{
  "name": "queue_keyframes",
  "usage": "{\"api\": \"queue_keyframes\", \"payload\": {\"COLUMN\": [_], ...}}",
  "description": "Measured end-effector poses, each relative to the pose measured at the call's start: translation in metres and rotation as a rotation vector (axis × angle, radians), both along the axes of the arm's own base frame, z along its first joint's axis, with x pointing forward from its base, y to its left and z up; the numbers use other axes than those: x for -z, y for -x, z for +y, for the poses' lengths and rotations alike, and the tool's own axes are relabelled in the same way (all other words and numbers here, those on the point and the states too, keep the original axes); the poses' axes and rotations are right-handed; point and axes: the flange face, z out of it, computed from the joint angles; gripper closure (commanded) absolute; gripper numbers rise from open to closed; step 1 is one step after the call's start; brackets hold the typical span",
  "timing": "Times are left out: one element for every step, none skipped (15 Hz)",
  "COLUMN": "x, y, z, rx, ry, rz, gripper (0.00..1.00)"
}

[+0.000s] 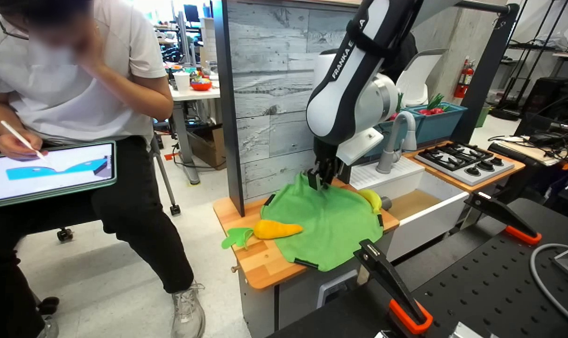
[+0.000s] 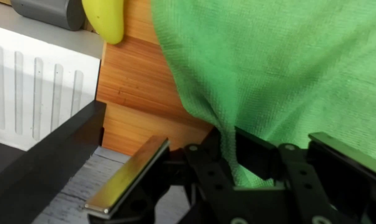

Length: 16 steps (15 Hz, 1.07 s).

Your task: Fold the green towel

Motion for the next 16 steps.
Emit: {"api": "queue_keyframes", "payload": {"x": [-0.007, -0.015, -0.023, -0.030, -0.036, -0.041, -0.045, -0.048, -0.050, -0.050, -0.049, -0.047, -0.047, -0.045, -0.044, -0.042], "y": [0.000, 0.000, 0.000, 0.001, 0.001, 0.002, 0.003, 0.005, 0.007, 0.009, 0.011, 0.014, 0.017, 0.020, 0.023, 0.027], "z": [0.008, 0.016, 0.025, 0.034, 0.042, 0.052, 0.061, 0.070, 0.080, 0.090, 0.100, 0.110, 0.119, 0.128, 0.135, 0.141], "rx": [-0.002, -0.005, -0.012, -0.024, -0.036, -0.050, -0.062, -0.076, -0.092, -0.111, -0.133, -0.160, -0.184, -0.209, -0.232, -0.252], "ry": [0.000, -0.001, -0.002, -0.003, -0.003, -0.004, -0.005, -0.007, -0.011, -0.015, -0.019, -0.024, -0.031, -0.037, -0.041, -0.045], "rz": [-0.006, -0.012, -0.017, -0.021, -0.023, -0.024, -0.024, -0.018, -0.008, 0.003, 0.016, 0.033, 0.046, 0.063, 0.081, 0.098], "gripper": [0.97, 0.97, 0.97, 0.97, 0.97, 0.97, 0.97, 0.97, 0.97, 0.97, 0.97, 0.97, 0.97, 0.97, 0.97, 0.97]}}
